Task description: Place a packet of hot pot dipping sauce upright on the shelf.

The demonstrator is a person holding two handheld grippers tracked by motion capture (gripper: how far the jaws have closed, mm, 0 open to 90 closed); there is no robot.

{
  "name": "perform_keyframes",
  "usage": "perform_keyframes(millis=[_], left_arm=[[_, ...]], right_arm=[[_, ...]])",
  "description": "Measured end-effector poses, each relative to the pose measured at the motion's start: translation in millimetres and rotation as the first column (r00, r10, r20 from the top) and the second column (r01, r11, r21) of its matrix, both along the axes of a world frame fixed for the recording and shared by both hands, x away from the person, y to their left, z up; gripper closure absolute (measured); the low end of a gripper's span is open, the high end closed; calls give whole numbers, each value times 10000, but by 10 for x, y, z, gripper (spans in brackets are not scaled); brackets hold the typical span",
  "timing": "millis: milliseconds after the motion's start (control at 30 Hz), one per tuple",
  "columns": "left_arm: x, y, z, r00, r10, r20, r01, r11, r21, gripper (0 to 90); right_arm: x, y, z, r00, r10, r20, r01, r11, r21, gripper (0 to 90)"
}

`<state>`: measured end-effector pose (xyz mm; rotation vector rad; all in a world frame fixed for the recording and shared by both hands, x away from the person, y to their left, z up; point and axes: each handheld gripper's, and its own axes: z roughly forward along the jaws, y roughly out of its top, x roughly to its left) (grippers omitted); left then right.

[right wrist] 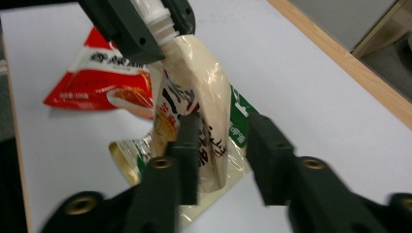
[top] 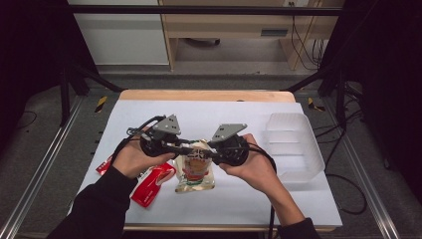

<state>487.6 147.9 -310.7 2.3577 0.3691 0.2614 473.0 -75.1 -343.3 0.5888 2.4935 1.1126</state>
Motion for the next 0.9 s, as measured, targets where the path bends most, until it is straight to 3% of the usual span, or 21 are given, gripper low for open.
perform_keyframes(millis=[100,167,267,433,467,500,533,633,667,733,900], left_arm=[[14,-4,-4,10000,-32,-7,32,10000,20,735],[26,-8,-13,10000,-35,2,35,9998,175,735],[29,-12,-20,10000,-38,32,38,9998,205,735],[28,-18,-25,9999,-83,57,82,9998,179,735],[23,-21,-23,9999,-136,24,135,9997,215,734],[23,-21,-23,9999,-136,24,135,9997,215,734],[18,-26,-28,9998,-181,45,181,9997,179,734],[16,-28,-26,9998,-202,60,201,9996,187,734],[18,-26,-27,9998,-186,45,185,9997,153,734],[18,-24,-28,9998,-182,42,182,9997,138,734],[16,-26,-37,9998,-220,3,220,9997,105,733]], right_arm=[[11,38,42,9991,337,268,-312,9957,-870,446],[44,80,88,9955,828,459,-751,9857,-1509,359],[79,103,118,9944,996,357,-920,9804,-1741,325],[174,162,155,9921,1235,-199,-1249,9691,-2129,276],[204,177,174,9900,1365,-360,-1410,9671,-2118,358],[204,177,174,9900,1365,-360,-1410,9671,-2118,358],[228,192,182,9869,1560,-417,-1613,9635,-2137,442],[240,212,177,9839,1659,-662,-1764,9607,-2142,514],[238,229,170,9807,1783,-798,-1916,9572,-2171,609],[236,235,169,9794,1823,-866,-1973,9554,-2198,634],[221,247,170,9763,1917,-1004,-2101,9508,-2277,804]])
